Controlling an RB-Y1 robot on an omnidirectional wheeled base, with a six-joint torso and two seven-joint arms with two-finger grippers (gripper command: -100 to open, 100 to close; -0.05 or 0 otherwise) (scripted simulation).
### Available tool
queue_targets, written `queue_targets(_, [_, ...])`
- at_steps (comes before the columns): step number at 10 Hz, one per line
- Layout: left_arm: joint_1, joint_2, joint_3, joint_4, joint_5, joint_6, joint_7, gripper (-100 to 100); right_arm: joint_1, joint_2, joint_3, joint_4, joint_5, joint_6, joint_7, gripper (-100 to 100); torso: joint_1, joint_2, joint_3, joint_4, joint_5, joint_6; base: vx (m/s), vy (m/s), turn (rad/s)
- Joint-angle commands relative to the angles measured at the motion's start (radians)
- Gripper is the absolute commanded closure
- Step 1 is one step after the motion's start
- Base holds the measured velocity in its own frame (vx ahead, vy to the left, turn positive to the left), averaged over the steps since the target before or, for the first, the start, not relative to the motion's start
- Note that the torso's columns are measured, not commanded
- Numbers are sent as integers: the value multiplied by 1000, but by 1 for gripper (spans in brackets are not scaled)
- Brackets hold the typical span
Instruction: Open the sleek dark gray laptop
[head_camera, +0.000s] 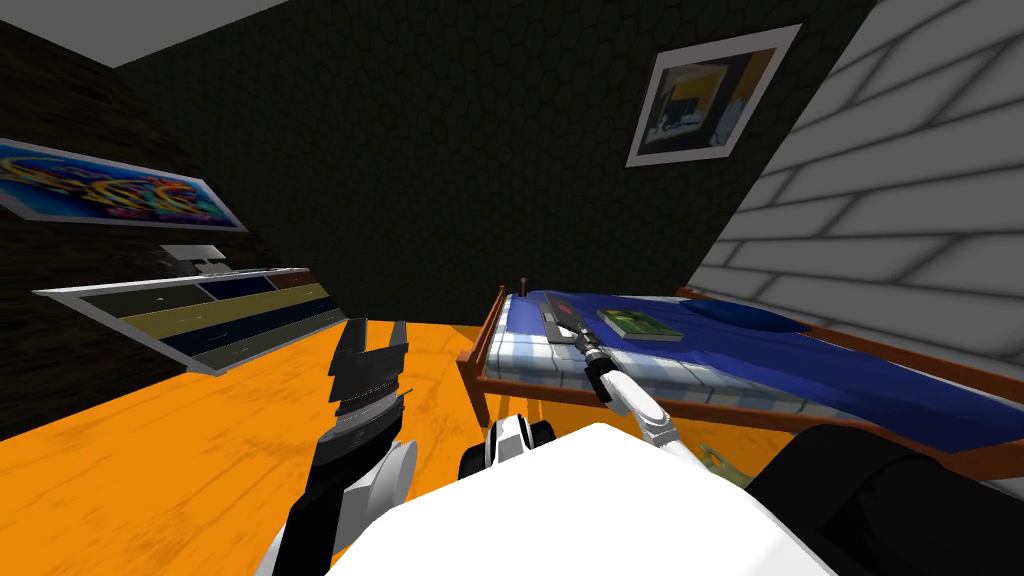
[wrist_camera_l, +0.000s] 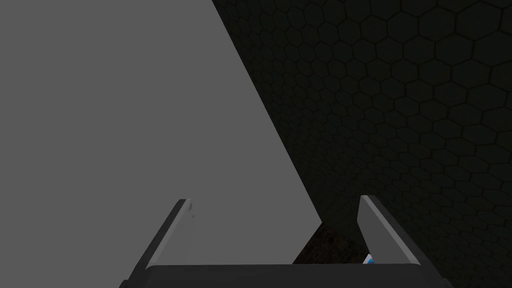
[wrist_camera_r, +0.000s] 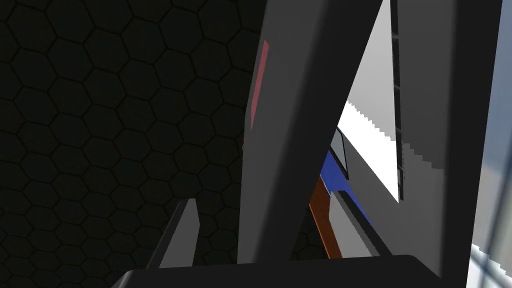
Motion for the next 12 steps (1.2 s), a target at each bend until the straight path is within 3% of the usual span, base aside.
queue_targets(1, [0,0,0,0,0,0,0,0,28,-64,-38,-15,-58,-25,-20,-100,3,-2,-1,-1,1,0,37,104,-62])
queue_targets(5, [0,0,0,0,0,0,0,0,72,-183,-87,-42,-173,-47,-33,-100,0,3,2,2,1,-1,54,102,-49])
queue_targets(6, [0,0,0,0,0,0,0,0,72,-183,-87,-42,-173,-47,-33,-100,-1,5,3,2,1,0,22,57,-24])
queue_targets(9, [0,0,0,0,0,0,0,0,106,-272,-124,-62,-260,-63,-42,-100,1,4,2,2,2,0,26,65,-42])
queue_targets(10, [0,0,0,0,0,0,0,0,99,-253,-110,-57,-243,-53,-38,-100,3,3,2,2,2,-1,13,35,-16])
queue_targets(11, [0,0,0,0,0,0,0,0,101,-256,-111,-58,-246,-53,-38,0,0,4,2,2,1,-1,2,8,4])
queue_targets(12, [0,0,0,0,0,0,0,0,102,-255,-109,-57,-246,-53,-38,0,-2,4,2,2,0,-1,0,0,0])
